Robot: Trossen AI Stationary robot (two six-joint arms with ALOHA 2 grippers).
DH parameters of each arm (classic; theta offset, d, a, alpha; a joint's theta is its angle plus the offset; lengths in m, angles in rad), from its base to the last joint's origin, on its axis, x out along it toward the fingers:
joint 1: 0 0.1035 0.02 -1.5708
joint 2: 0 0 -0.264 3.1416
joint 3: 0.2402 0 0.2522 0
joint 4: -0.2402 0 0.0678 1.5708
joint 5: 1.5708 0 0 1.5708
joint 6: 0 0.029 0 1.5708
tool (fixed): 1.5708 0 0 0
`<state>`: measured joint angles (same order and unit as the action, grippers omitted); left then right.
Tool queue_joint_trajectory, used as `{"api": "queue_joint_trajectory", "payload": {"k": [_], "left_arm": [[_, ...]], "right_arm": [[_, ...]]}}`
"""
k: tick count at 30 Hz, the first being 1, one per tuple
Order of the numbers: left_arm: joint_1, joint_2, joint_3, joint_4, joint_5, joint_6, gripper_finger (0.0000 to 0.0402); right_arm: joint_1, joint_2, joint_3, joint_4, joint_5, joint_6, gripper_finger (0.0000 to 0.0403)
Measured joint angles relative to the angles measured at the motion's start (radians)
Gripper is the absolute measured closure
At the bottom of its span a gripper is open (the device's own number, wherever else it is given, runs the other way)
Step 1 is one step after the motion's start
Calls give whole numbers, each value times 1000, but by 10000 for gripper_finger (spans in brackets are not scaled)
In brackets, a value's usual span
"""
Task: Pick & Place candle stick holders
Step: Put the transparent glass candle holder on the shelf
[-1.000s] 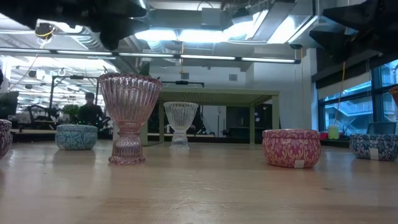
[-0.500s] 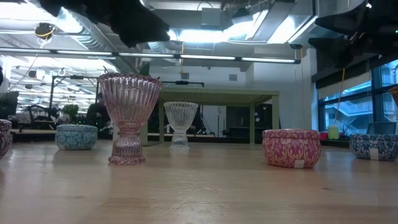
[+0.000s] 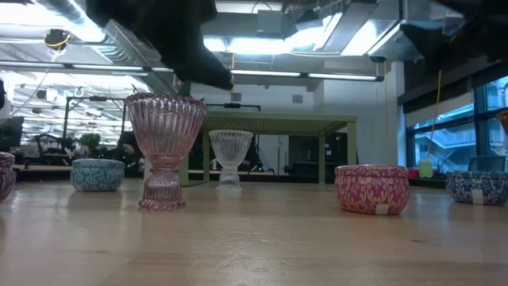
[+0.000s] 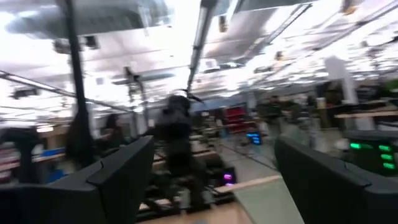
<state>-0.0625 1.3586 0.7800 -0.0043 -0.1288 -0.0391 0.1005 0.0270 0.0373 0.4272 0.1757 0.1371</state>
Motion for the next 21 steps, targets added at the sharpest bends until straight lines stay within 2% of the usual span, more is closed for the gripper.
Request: {"api": "queue_joint_trajectory", "payload": {"k": [4,11,21], "left_arm": [[36,41,1,0,7,3,212],[80,71,1,4,72,52,212],[105,133,3,17,93,71,212]], "right_arm": [[0,83,51,-1,-46,12,66],[0,284,129,-7,-45,-10,66],[0,534,234,-8,-30,-11,66]]}}
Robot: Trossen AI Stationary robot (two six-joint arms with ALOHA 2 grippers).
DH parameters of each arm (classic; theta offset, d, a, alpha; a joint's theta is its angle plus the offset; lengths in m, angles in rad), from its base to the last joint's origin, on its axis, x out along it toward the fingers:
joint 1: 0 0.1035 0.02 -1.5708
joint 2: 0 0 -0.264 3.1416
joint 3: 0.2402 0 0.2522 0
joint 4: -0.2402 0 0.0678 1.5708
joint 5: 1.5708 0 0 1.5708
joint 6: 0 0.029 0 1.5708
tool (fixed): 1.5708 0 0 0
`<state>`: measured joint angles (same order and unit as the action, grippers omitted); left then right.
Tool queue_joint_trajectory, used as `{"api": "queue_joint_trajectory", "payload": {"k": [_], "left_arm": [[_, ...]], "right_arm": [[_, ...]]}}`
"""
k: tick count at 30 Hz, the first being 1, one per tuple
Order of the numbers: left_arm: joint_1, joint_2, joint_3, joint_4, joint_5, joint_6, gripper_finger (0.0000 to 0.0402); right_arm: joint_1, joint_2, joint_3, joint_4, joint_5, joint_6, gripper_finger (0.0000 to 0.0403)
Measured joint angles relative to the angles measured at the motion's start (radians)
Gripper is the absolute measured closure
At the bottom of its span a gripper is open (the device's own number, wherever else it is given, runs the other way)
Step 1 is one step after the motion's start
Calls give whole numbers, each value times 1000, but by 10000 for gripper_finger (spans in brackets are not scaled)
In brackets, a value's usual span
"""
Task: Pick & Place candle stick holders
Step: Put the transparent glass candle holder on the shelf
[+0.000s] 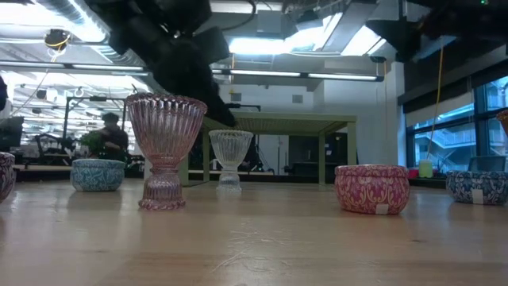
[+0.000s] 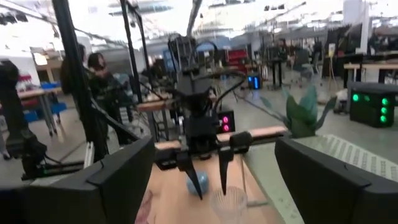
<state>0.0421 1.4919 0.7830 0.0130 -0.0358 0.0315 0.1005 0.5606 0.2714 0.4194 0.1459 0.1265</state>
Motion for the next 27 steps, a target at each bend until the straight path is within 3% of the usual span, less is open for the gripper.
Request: {"api": "queue_joint_trajectory", "payload": {"k": [10,20,27], "left_arm": [[-22,12,-2,43,6,64,212],[-25,14,-2,2,-1,16,212],[-43,14,-2,-46,-101,15,213]], "right_arm": [[0,215,101,-11,8,42,66],[0,398,293,-236,45,4,66],[0,438,298,-238,45,0,66]]}}
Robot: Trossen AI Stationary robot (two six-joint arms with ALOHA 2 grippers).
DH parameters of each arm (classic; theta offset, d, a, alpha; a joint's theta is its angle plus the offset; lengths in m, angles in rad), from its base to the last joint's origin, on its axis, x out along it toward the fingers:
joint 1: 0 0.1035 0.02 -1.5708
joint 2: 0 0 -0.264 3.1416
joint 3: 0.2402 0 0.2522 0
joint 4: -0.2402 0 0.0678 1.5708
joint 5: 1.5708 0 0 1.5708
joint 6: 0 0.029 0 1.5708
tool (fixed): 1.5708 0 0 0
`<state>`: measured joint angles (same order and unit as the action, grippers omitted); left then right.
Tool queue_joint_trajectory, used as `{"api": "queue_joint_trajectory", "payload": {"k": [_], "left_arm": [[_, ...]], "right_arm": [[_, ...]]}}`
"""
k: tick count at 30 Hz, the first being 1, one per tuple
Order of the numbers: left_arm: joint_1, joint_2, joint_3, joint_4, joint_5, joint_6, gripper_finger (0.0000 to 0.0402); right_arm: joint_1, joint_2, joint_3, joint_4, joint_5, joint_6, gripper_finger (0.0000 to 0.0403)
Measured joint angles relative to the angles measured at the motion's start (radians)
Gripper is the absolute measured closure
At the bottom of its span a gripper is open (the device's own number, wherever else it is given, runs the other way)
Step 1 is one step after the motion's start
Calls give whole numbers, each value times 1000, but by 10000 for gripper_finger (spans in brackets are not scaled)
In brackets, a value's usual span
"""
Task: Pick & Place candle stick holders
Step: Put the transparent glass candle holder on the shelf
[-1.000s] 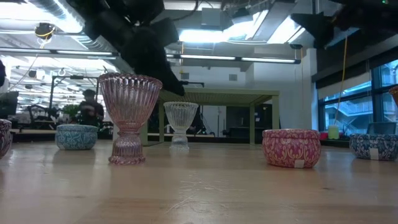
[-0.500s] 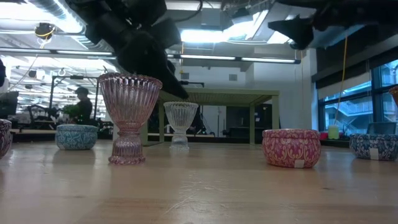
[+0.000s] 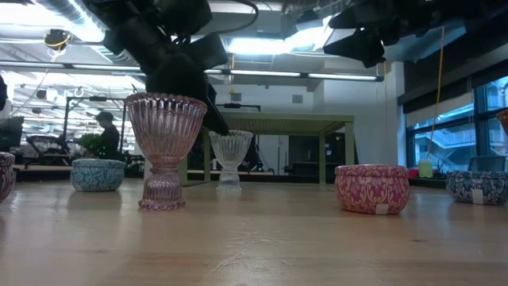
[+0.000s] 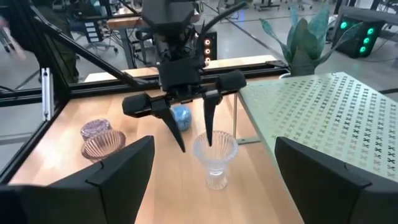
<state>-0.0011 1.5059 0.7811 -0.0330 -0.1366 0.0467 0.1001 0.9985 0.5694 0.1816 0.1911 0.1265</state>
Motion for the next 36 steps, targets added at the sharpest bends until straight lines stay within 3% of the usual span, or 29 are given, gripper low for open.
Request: {"api": "queue_joint_trajectory", "payload": {"k": [7,15,26,36], "left_arm": [[-22,8,0,3,-22,0,218],[-26,107,0,34,-43,34,252],[-63,112,0,59,-114,87,381],[-118,108,48,49,-126,105,385]], "right_arm": [[0,1,0,0,0,-2,66],[0,1,0,0,0,-3,66],[0,1,0,0,0,-30,66],[0,1,0,0,0,-30,66]]}}
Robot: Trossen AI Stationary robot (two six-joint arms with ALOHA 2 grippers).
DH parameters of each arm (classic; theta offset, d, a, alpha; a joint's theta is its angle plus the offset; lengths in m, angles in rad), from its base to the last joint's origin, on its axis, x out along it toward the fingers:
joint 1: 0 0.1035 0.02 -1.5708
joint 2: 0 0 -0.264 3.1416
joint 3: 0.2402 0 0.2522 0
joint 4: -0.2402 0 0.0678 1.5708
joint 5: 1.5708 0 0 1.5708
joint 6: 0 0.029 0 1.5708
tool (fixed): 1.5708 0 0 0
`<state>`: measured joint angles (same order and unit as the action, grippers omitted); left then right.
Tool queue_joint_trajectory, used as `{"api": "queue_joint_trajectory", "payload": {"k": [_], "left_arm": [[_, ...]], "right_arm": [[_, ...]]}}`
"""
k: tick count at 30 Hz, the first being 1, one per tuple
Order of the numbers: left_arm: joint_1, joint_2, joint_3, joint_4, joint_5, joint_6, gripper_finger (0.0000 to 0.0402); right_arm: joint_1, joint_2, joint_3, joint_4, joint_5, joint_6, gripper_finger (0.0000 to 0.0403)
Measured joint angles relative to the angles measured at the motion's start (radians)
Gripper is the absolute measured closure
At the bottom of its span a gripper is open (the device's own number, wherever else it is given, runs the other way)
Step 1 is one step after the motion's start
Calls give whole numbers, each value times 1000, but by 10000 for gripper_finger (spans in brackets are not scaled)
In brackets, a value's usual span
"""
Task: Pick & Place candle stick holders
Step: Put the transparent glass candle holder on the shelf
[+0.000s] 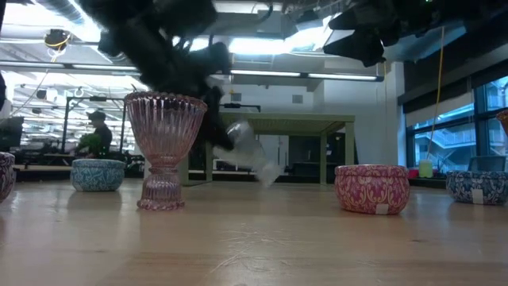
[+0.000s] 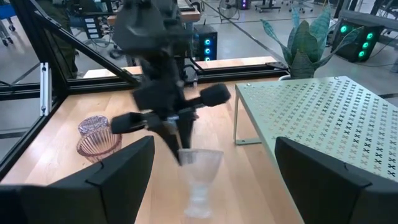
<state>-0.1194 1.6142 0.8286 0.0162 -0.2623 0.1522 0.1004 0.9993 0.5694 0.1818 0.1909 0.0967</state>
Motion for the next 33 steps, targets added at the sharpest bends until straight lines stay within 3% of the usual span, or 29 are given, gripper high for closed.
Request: {"api": "queue_joint_trajectory", "payload": {"k": [8,15,25,33], "left_arm": [[-103,-3,214,-220,-150,194,385],[-93,-3,447,-525,-210,238,385],[82,-3,753,-891,-147,306,383],[282,-2,796,-996,-133,395,383]], "right_arm": [[0,0,0,0,0,0,66],[0,0,0,0,0,1,66],[0,0,0,0,0,0,66],[0,0,0,0,0,-3,66]]}}
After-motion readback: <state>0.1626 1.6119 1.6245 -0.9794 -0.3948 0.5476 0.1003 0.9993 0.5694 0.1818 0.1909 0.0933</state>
